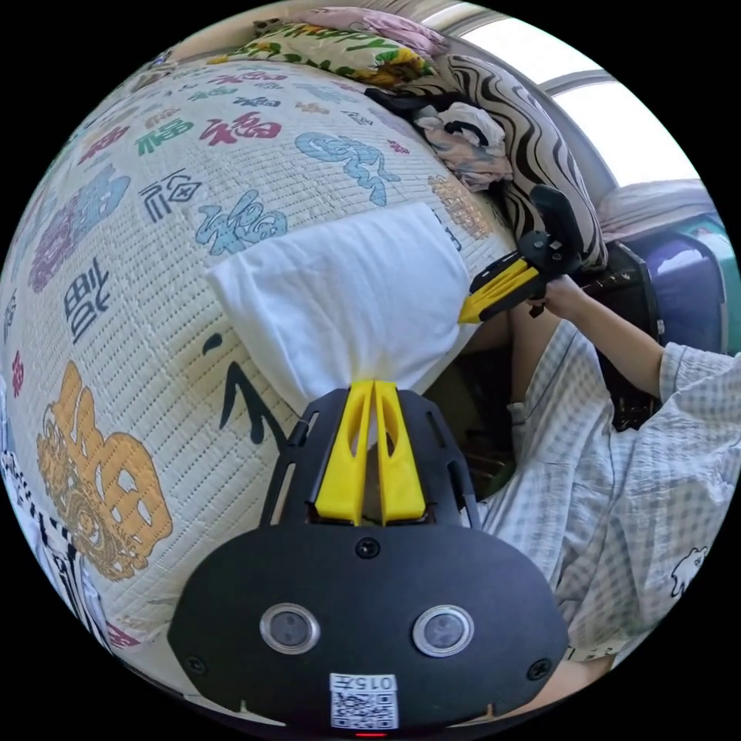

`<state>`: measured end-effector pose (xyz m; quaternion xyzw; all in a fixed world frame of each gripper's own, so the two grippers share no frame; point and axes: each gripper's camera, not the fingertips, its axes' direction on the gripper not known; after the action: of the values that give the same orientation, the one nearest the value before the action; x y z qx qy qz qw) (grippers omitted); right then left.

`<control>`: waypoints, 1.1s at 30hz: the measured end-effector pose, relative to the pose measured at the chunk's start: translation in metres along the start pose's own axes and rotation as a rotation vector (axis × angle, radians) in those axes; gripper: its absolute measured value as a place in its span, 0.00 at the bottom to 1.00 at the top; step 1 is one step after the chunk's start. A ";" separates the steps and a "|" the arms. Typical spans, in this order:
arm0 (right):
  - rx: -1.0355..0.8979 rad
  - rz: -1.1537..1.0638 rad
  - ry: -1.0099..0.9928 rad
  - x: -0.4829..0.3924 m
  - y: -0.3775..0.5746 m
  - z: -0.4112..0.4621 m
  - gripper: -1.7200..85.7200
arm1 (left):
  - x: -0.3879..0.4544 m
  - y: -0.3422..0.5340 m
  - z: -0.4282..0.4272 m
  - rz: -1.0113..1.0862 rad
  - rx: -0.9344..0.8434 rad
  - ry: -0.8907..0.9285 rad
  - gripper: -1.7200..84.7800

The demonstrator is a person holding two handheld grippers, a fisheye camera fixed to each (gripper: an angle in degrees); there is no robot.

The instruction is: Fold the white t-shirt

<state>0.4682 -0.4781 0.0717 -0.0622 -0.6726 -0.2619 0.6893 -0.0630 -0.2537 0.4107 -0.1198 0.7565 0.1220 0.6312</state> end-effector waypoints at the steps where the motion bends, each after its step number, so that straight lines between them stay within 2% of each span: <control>1: 0.017 0.022 -0.022 0.008 0.003 -0.004 0.01 | -0.004 0.003 -0.008 -0.017 -0.006 -0.015 0.02; 2: 0.036 0.033 -0.038 0.015 0.005 -0.009 0.02 | -0.007 0.005 -0.013 -0.027 0.001 -0.021 0.02; 5: 0.105 0.056 -0.055 0.031 0.007 -0.027 0.02 | -0.028 0.016 -0.055 -0.128 0.172 -0.049 0.04; 7: 0.179 0.083 -0.046 0.043 0.003 -0.039 0.04 | -0.057 0.017 -0.084 -0.271 0.293 -0.053 0.11; 11: 0.345 0.239 -0.033 0.082 -0.021 -0.060 0.13 | -0.101 0.007 -0.090 -0.404 0.305 0.020 0.12; 15: 0.343 0.346 -0.167 0.124 -0.047 -0.049 0.11 | -0.141 0.007 -0.079 -0.496 0.289 0.221 0.06; 19: 0.347 0.420 -0.298 0.159 -0.055 -0.039 0.04 | -0.179 0.042 -0.085 -0.660 0.411 0.409 0.02; 25: 0.405 0.461 -0.380 0.185 -0.056 -0.029 0.03 | -0.209 0.087 -0.090 -0.791 0.550 0.603 0.01; 30: 0.425 0.452 -0.363 0.187 -0.060 -0.025 0.04 | -0.209 0.114 -0.124 -0.751 0.584 0.552 0.02; 32: 0.431 0.423 -0.342 0.183 -0.063 -0.024 0.06 | -0.198 0.111 -0.135 -0.665 0.522 0.527 0.05; 33: 0.427 0.419 -0.329 0.182 -0.064 -0.024 0.07 | -0.191 0.108 -0.139 -0.621 0.441 0.494 0.09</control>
<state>0.4532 -0.5935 0.2273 -0.0946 -0.7872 0.0457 0.6077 -0.1944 -0.1938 0.6267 -0.2291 0.8206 -0.2695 0.4490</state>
